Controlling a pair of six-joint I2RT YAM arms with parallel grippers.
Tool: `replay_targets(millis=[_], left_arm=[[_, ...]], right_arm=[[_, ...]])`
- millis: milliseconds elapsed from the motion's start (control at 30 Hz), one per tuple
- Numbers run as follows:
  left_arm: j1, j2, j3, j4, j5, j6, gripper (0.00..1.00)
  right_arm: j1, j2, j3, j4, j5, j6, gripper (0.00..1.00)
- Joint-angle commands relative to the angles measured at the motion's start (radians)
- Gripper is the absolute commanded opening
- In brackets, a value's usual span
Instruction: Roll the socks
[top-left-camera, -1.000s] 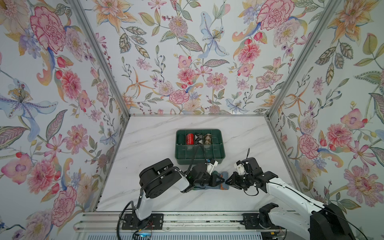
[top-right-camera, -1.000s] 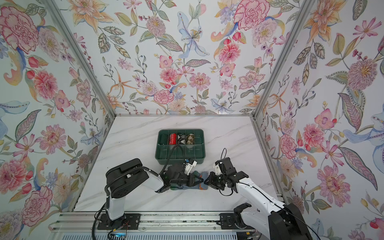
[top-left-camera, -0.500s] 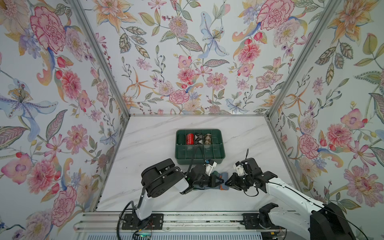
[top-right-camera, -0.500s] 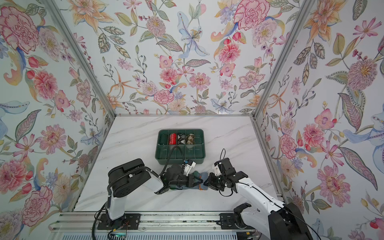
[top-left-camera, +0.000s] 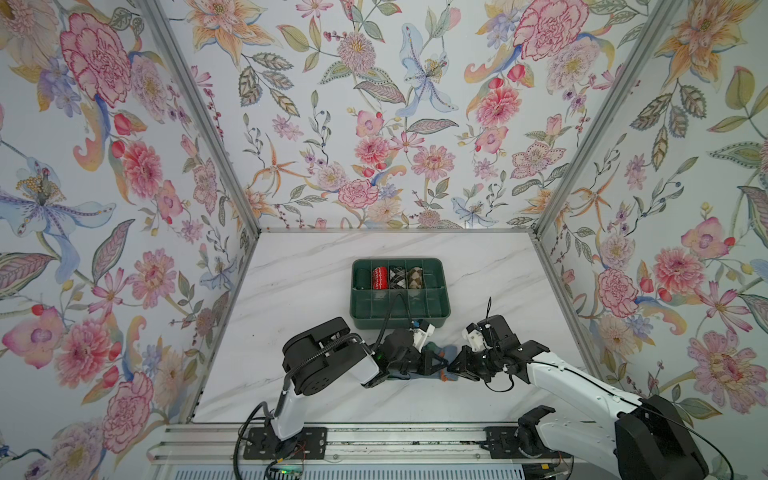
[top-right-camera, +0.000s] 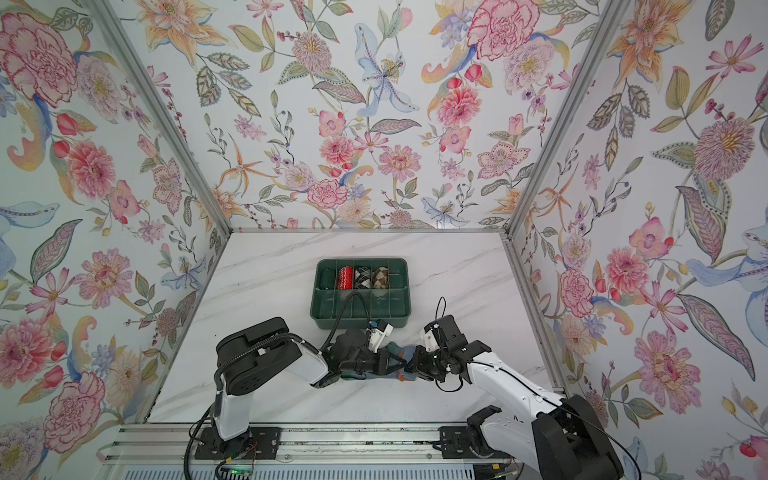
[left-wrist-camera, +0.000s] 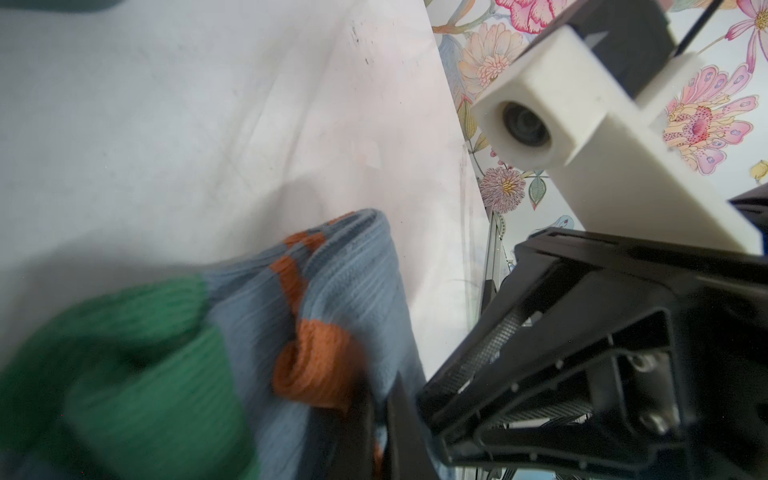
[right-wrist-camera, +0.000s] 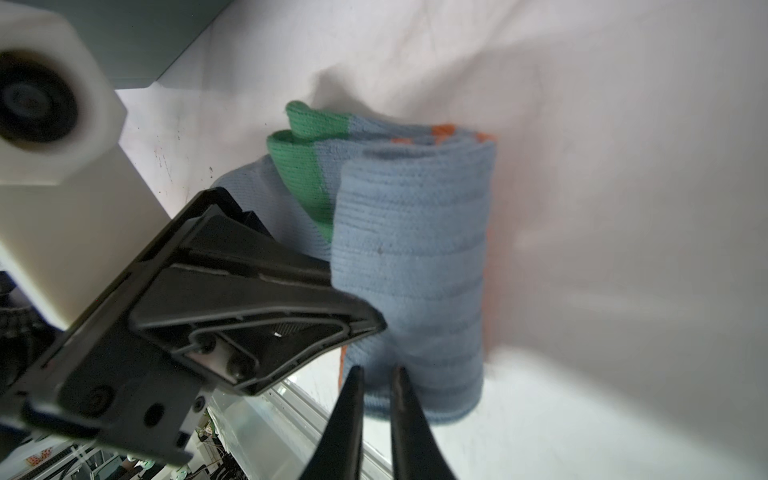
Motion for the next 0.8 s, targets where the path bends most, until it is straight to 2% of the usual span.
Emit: replay_targets(millis=[0, 233, 500, 767], left_arm=[[-0.007, 0.04, -0.001, -0.005, -0.045, 0.011, 0.0], [-0.007, 0.055, 0.012, 0.041, -0.049, -0.005, 0.0], [-0.007, 0.054, 0.04, -0.002, -0.026, -0.006, 0.24], [0.006, 0.007, 0.026, -0.121, -0.042, -0.006, 0.3]], right_arm=[[0.009, 0.015, -0.002, 0.008, -0.008, 0.008, 0.16], [0.014, 0.047, -0.005, 0.016, -0.011, -0.001, 0.15], [0.003, 0.094, -0.007, 0.026, -0.001, -0.023, 0.15], [-0.03, 0.138, -0.026, 0.063, -0.021, -0.038, 0.15]])
